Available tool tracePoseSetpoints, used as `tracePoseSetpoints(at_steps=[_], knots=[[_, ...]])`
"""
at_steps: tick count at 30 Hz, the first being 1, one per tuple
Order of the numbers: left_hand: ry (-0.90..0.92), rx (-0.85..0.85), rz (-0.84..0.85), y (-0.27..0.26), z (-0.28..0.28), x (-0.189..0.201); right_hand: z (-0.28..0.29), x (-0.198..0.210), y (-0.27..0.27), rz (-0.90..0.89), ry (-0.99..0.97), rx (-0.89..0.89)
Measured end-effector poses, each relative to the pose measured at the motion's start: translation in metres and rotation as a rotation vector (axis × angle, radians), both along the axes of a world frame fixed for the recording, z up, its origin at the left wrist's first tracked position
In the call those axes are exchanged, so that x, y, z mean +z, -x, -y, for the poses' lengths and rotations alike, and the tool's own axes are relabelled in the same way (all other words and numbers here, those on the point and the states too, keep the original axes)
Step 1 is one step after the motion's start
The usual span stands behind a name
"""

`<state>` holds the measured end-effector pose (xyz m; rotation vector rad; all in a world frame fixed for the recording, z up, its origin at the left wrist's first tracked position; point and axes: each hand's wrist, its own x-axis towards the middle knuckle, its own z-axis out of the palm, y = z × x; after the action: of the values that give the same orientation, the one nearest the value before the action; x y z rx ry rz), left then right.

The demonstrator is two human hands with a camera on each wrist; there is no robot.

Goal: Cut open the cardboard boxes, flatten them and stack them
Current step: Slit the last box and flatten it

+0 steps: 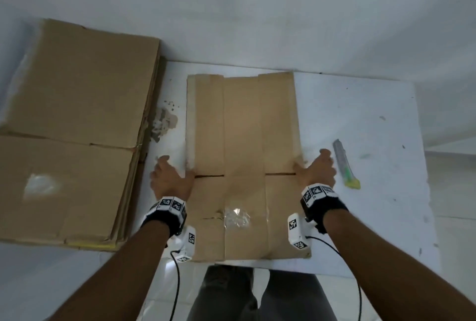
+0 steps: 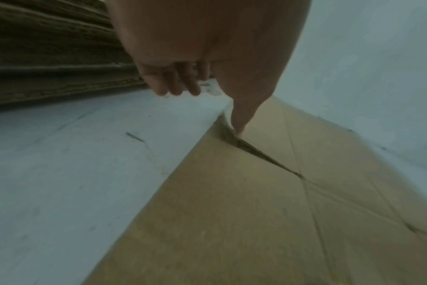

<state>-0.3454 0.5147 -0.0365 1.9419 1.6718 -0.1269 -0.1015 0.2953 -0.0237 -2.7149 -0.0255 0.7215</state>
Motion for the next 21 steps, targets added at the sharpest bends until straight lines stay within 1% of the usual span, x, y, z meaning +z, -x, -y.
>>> tracePoseSetpoints(at_steps=[1,2,4,6,7,8,9,11,12,14,16,19,21], knots=[[-0.05,-0.043,-0.021,-0.003,0.001,0.001,0.0,0.001,-0.003,0.072,0.072,0.09],[-0.122,-0.123,-0.022,-0.01,0.001,0.005,-0.004,0.003,-0.004,0.164,0.107,0.225],[-0.28,-0.312,0.056,-0.035,-0.003,0.009,-0.024,0.006,-0.004,0.297,0.072,0.504],[-0.343,-0.488,0.169,-0.072,-0.019,0.01,-0.057,0.001,-0.014,0.296,0.027,0.678],[-0.332,-0.562,0.183,-0.092,-0.031,0.007,-0.076,-0.003,-0.024,0.261,0.031,0.724],[-0.3,-0.62,0.146,-0.112,-0.045,0.001,-0.095,-0.01,-0.038,0.217,0.054,0.758],[-0.263,-0.669,0.064,-0.131,-0.061,-0.008,-0.112,-0.018,-0.055,0.183,0.089,0.791],[-0.175,-0.75,-0.129,-0.16,-0.091,-0.028,-0.139,-0.035,-0.087,0.164,0.182,0.875],[-0.135,-0.779,-0.187,-0.168,-0.102,-0.038,-0.146,-0.047,-0.098,0.168,0.208,0.917],[-0.105,-0.794,-0.208,-0.174,-0.113,-0.058,-0.152,-0.07,-0.111,0.219,0.222,0.964],[-0.092,-0.789,-0.199,-0.172,-0.113,-0.066,-0.15,-0.082,-0.111,0.246,0.224,0.976],[-0.11,-0.798,-0.208,-0.172,-0.112,-0.059,-0.151,-0.074,-0.112,0.244,0.238,0.969],[-0.098,-0.761,-0.243,-0.176,-0.106,-0.042,-0.153,-0.063,-0.106,0.205,0.267,0.932]])
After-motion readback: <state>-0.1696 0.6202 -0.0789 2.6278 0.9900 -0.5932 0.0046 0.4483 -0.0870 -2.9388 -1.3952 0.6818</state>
